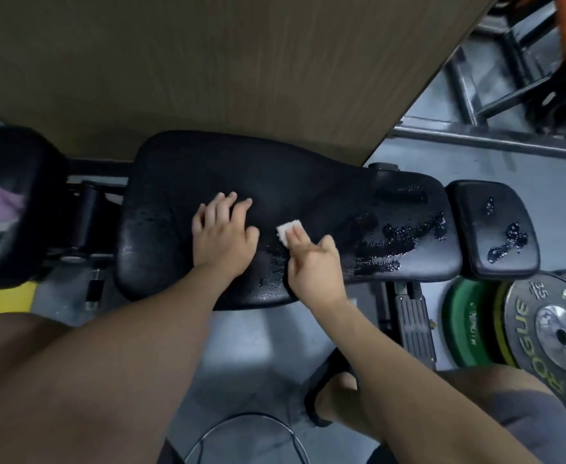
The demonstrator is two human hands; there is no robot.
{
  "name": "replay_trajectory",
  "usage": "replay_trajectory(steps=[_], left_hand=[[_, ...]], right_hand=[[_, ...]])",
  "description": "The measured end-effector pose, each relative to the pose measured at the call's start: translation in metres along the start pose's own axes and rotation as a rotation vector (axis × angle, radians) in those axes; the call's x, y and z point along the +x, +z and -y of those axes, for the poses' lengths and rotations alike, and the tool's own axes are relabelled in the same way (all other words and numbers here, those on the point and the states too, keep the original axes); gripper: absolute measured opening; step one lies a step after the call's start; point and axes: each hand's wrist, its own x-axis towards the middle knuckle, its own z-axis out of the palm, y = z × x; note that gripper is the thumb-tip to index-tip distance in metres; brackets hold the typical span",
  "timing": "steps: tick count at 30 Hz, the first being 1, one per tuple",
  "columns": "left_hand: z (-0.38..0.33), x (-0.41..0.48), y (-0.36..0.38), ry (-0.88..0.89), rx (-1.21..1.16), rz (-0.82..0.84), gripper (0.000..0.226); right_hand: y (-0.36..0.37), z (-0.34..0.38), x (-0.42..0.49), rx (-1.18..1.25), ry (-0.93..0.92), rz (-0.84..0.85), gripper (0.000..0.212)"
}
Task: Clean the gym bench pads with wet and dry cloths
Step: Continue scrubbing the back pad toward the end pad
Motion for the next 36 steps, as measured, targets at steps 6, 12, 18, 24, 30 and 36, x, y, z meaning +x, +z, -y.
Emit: replay_trajectory(steps=[6, 12, 18, 24, 30, 36], left_hand=[[0.023, -0.026, -0.043, -0.038, -0.120, 0.053, 0.047], [0.055, -0.060, -0.060, -0.079, -0.121, 0.071, 0.043], [0.074, -0.069, -0.057, -0.099, -0.125, 0.053, 0.042], [0.080, -0.065, -0.053, -0.097, -0.159, 0.025, 0.043], [0.083, -0.062, -0.047, -0.081, -0.130, 0.045, 0.043], [0.089, -0.057, -0.048, -0.061, -0.118, 0.011, 0.041]], right_hand=[[-0.011, 0.027, -0.029, 0.265, 0.073, -0.069, 0.028], [-0.034, 0.044, -0.027, 0.274, 0.167, -0.030, 0.016], [-0.051, 0.014, -0.010, 0.490, 0.483, 0.070, 0.019], [-0.042, 0.020, -0.021, 0.299, 0.377, 0.031, 0.049], [-0.026, 0.032, -0.027, 0.137, 0.084, 0.108, 0.022], [-0.052, 0.003, -0.009, 0.371, 0.378, -0.012, 0.015]])
